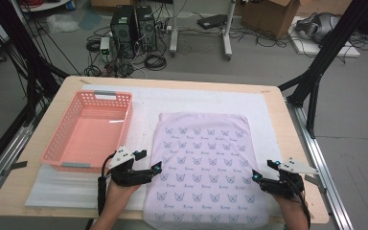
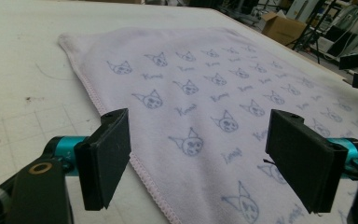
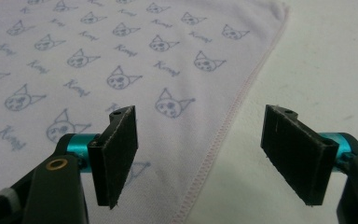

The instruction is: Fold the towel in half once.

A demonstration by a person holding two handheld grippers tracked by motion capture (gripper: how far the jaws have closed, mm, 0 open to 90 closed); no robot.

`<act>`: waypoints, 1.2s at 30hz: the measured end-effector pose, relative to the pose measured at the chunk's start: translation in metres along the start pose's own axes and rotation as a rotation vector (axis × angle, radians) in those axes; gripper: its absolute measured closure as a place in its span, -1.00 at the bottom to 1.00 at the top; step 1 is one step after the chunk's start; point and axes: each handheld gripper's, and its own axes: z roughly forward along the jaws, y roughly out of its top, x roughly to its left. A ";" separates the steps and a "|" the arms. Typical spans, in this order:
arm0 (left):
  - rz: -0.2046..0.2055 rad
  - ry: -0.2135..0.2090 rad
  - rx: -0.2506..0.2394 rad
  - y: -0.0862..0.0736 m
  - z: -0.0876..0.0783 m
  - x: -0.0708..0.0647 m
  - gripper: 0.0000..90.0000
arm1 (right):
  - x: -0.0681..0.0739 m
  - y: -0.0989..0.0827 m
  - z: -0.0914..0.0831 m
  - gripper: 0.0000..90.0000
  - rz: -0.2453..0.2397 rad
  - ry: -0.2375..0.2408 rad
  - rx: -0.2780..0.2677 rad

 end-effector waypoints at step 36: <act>-0.075 0.184 0.247 0.034 0.089 0.042 -0.02 | -0.044 0.043 0.071 0.01 0.104 -0.030 0.156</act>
